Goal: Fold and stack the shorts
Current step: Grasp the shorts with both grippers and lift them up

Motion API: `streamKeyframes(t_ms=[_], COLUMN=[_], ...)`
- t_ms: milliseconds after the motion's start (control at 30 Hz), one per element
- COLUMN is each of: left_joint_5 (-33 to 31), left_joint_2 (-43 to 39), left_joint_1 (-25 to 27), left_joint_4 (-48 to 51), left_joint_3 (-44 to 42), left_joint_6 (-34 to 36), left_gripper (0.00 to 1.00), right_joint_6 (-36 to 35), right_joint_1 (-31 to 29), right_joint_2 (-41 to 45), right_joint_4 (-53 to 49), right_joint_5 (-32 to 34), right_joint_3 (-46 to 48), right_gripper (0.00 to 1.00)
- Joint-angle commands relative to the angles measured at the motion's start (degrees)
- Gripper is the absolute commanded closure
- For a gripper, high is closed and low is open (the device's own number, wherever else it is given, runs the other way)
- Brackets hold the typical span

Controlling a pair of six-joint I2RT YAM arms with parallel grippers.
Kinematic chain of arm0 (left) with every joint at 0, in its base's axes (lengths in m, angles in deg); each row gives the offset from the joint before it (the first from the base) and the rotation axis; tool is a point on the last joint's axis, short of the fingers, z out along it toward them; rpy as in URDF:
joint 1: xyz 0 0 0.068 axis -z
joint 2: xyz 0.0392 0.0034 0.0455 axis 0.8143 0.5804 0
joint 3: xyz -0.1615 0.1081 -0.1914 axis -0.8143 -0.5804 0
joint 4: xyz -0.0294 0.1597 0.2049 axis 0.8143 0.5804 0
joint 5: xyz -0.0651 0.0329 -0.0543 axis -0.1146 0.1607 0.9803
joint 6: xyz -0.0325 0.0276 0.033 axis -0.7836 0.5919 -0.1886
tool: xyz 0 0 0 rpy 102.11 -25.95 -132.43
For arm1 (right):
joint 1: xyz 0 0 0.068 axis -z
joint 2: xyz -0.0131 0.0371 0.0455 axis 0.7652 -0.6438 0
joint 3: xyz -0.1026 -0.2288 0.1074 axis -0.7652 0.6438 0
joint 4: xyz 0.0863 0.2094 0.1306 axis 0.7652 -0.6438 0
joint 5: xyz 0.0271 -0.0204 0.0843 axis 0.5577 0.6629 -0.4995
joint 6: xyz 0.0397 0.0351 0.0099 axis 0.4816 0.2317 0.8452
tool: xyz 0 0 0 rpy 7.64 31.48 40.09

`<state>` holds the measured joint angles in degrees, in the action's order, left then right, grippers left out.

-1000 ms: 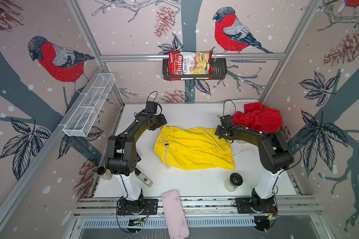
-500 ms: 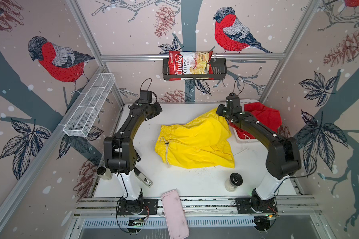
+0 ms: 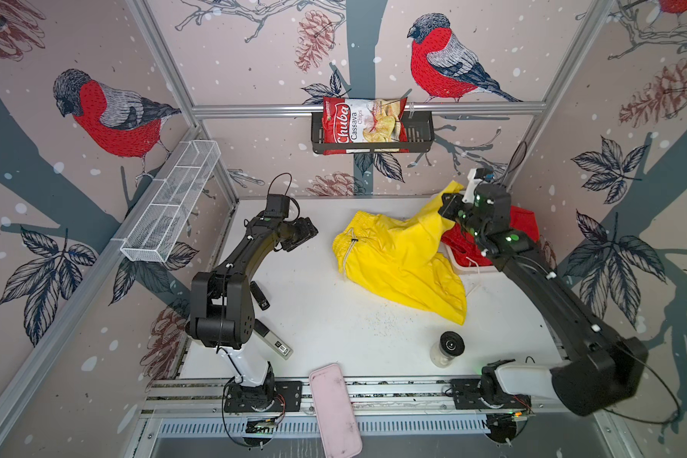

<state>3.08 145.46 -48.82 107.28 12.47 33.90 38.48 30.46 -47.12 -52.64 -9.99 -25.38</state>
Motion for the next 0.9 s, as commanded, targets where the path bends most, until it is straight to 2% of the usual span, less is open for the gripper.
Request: streamKeyframes(t_ms=[0, 133, 300, 467, 700, 867], left_joint_5=[3.17, 4.22, 2.63, -0.88, 1.44, 4.73], left_joint_2=[1.71, 6.40, 17.08, 28.43, 40.17, 44.56], left_joint_1=[0.15, 1.89, 8.00, 12.23, 15.28, 17.69], left_joint_4=[-5.77, -8.96, -7.37, -0.79, 1.04, -0.51], left_joint_3=[1.27, 6.03, 20.28, 34.98, 50.66, 53.06], left_joint_6=[-2.18, -3.69, -1.12, 1.08, 1.09, 0.62], left_gripper=[0.24, 0.22, 0.20, 0.17, 0.12, 0.13], right_joint_6=[3.02, 5.67, 8.29, 8.39, 8.62, 8.58], right_joint_1=[0.17, 2.25, 6.98, 10.24, 13.19, 13.66], right_joint_2=[6.48, 13.01, 17.69, 18.75, 17.58, 15.58], right_joint_4=[-0.89, -2.78, -2.75, -2.97, -0.51, 0.60], right_joint_5=[3.00, 5.40, 3.01, 2.01, -1.31, -2.83], right_joint_3=[9.74, 21.38, 30.41, 34.35, 37.52, 37.21], right_gripper=[1.00, 1.00, 1.00, 1.00, 1.00, 1.00])
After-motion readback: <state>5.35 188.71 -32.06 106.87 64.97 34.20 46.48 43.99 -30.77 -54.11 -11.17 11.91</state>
